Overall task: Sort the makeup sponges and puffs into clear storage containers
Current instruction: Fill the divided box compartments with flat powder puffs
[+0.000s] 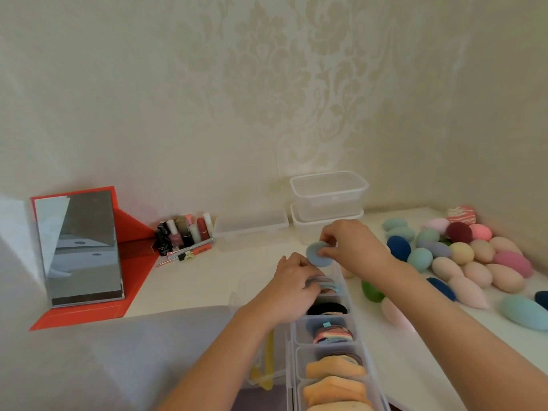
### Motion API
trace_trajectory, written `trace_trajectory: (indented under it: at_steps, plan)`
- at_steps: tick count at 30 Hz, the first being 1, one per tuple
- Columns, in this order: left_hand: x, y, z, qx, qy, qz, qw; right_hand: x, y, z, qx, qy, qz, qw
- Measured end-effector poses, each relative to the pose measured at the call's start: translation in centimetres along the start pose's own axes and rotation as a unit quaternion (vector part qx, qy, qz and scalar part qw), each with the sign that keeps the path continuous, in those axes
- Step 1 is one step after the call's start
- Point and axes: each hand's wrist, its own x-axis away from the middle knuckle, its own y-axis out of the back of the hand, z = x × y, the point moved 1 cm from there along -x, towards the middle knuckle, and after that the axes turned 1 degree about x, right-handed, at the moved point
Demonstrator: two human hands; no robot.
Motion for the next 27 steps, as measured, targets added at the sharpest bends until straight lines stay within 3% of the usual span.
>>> trace_trajectory:
  at_steps: [5,8,12,16,21,27]
  plan:
    - [0.1,-0.1,0.2,0.015,-0.005,0.000,1.000,0.1,0.9,-0.2,0.001,-0.003,0.063,0.998]
    - [0.1,-0.1,0.2,0.025,-0.011,-0.006,1.000,0.1,0.8,0.6,0.067,0.023,0.089,0.994]
    - [0.2,-0.1,0.3,0.028,-0.011,-0.021,0.999,-0.5,0.4,2.0,0.107,0.057,0.106,0.987]
    - [0.2,-0.1,0.2,0.041,-0.003,-0.033,0.999,-0.5,-0.5,2.3,0.192,0.061,0.104,0.974]
    - [0.0,-0.1,0.1,0.037,-0.008,-0.025,0.999,-0.5,-1.1,1.2,0.216,0.048,0.118,0.968]
    - [0.6,0.2,-0.5,0.046,-0.001,-0.045,0.998,-1.4,-1.0,1.1,0.229,0.039,0.220,0.947]
